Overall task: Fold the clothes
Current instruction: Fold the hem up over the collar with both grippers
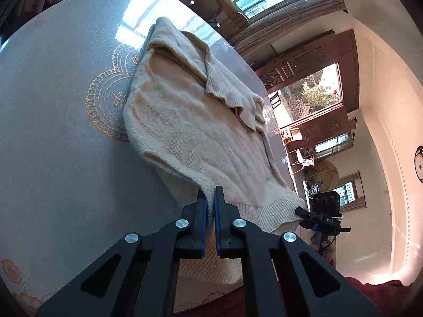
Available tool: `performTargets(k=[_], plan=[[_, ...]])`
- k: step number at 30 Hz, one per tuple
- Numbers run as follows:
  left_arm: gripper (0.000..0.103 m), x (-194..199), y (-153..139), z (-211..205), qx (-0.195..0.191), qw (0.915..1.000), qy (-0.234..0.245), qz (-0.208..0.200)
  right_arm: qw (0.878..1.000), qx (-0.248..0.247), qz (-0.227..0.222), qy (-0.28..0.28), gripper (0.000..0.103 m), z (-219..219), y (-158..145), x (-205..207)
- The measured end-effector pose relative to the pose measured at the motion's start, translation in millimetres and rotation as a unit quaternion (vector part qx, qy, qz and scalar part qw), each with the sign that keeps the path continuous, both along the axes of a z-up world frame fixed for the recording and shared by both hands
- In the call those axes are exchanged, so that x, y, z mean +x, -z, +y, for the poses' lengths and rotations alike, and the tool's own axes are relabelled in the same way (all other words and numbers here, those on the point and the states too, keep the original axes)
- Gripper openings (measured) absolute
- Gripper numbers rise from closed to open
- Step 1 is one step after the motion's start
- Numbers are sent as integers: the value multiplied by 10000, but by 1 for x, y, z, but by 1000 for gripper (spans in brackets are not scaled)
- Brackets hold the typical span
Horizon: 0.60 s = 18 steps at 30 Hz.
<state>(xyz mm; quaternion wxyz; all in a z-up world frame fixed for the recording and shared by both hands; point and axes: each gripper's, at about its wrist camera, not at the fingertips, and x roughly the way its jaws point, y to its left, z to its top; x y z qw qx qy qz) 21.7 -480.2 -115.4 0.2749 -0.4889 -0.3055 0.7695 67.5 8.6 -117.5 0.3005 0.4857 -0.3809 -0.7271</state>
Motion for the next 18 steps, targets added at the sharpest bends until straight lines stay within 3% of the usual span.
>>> performTargets(k=[7,12,18], plan=[[3,-51,-46,15,139,9981,37,597,9982,-170,583,20,9,-3,-46,-46],[3,-93,-65,29,232,9976,179,620,9962,-355,762,222,9,2,-63,-82],[3,-145,-77,43,254,9977,295,557,9954,-453,633,563,9,21,-61,-127]])
